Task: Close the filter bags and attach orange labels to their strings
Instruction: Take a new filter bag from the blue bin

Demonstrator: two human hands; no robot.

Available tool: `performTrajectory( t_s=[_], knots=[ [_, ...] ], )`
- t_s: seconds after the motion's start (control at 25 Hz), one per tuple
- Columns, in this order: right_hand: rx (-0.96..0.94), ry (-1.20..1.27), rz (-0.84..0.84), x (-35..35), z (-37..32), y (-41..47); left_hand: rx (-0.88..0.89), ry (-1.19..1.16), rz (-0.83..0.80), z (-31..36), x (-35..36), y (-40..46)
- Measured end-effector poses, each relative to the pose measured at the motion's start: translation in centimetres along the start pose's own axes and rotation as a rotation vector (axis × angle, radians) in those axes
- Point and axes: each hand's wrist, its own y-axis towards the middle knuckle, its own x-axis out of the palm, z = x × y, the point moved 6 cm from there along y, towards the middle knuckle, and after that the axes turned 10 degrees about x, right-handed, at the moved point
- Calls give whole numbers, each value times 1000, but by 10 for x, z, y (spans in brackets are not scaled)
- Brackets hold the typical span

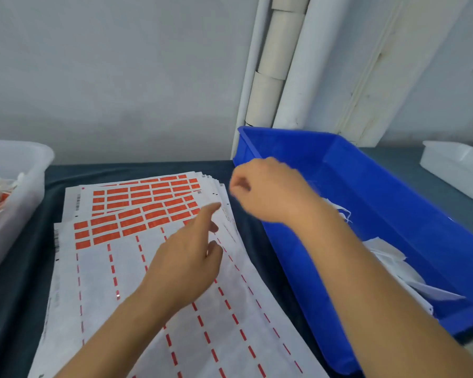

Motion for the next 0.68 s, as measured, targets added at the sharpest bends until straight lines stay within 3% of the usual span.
performTrajectory(
  t_s=[0.12, 0.24, 0.44, 0.68],
  knots=[
    [188, -125, 24, -17, 63, 16, 26, 1, -66, 12, 15, -1],
    [346, -198, -98, 2, 111, 19, 58, 26, -160, 21, 32, -4],
    [280, -55, -336, 54, 132, 17, 71, 46, -324, 32, 60, -12],
    [309, -99, -300, 76, 136, 27, 45, 24, -350, 30, 61, -11]
  ],
)
